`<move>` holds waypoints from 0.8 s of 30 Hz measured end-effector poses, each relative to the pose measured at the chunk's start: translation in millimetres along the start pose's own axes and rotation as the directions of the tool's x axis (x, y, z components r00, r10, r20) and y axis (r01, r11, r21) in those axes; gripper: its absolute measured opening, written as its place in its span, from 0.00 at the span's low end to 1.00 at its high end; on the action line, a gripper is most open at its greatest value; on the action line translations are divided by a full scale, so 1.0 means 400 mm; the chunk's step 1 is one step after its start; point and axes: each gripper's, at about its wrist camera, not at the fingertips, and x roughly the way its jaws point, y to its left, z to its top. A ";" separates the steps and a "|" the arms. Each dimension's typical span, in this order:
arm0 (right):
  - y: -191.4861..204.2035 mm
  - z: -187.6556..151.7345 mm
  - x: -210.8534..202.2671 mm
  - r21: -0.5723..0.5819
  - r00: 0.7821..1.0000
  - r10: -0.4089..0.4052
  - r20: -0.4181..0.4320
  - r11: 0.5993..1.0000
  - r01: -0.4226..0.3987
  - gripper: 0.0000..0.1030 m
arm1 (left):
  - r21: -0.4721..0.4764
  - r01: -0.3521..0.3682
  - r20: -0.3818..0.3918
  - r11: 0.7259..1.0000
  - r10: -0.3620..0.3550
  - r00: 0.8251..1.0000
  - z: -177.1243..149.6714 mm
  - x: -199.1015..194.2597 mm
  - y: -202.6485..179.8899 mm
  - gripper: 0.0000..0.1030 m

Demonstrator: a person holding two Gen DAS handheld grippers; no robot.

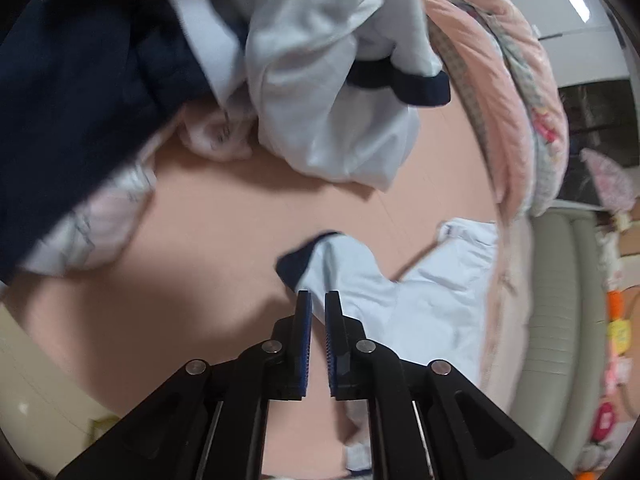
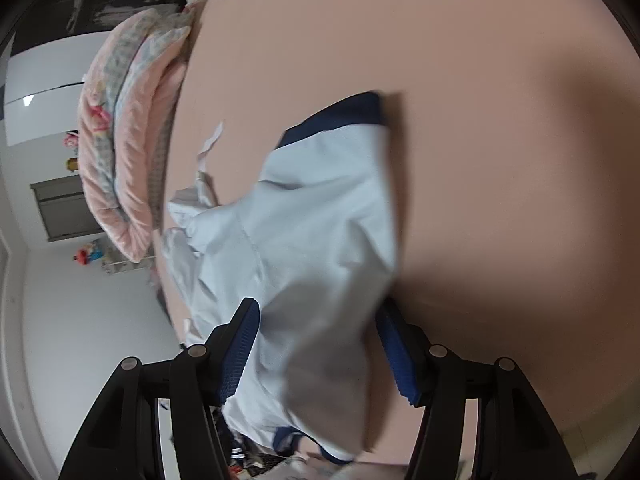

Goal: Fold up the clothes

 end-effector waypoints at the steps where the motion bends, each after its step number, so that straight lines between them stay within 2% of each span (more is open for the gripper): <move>1: 0.005 0.003 0.010 -0.009 1.000 0.005 -0.001 1.000 -0.005 0.58 | -0.018 0.035 -0.025 0.999 -0.036 0.999 -0.003 0.013 0.010 0.20; 2: 0.012 0.006 0.019 -0.025 1.000 0.013 0.003 1.000 -0.013 0.58 | -0.039 0.058 -0.040 0.998 -0.060 0.997 -0.008 0.026 0.018 0.29; 3: 0.019 0.009 0.028 -0.043 1.000 0.022 0.009 0.999 -0.022 0.58 | -0.062 0.081 -0.054 0.995 -0.084 0.995 -0.013 0.038 0.027 0.51; 4: 0.026 0.011 0.036 -0.061 0.999 0.032 0.014 0.998 -0.031 0.58 | -0.085 0.107 -0.060 0.991 -0.113 0.992 -0.019 0.048 0.035 0.67; 6: 0.028 0.016 0.042 -0.065 0.999 0.042 0.025 0.997 -0.040 0.58 | -0.116 0.179 -0.029 0.977 -0.183 0.983 -0.033 0.046 0.049 0.81; 7: 0.027 0.017 0.042 -0.064 0.998 0.050 0.029 0.997 -0.048 0.58 | -0.124 0.203 -0.014 0.971 -0.206 0.978 -0.038 0.045 0.051 0.82; 15: 0.006 0.032 0.038 -0.031 0.987 0.139 0.080 0.990 -0.137 0.58 | -0.122 0.241 0.033 0.963 -0.239 0.970 -0.029 0.091 0.024 0.82; 17: 0.012 0.036 0.043 -0.036 0.987 0.136 0.089 0.991 -0.133 0.58 | -0.145 0.272 0.046 0.951 -0.268 0.962 -0.019 0.143 -0.018 0.82; 22: 0.025 0.046 0.051 -0.046 0.986 0.122 0.112 0.992 -0.118 0.58 | -0.144 0.309 0.045 0.940 -0.306 0.951 -0.002 0.165 -0.023 0.82; 24: 0.016 0.047 0.049 -0.033 0.983 0.123 0.134 0.992 -0.119 0.49 | -0.142 0.304 0.051 0.942 -0.300 0.953 -0.004 0.158 -0.016 0.80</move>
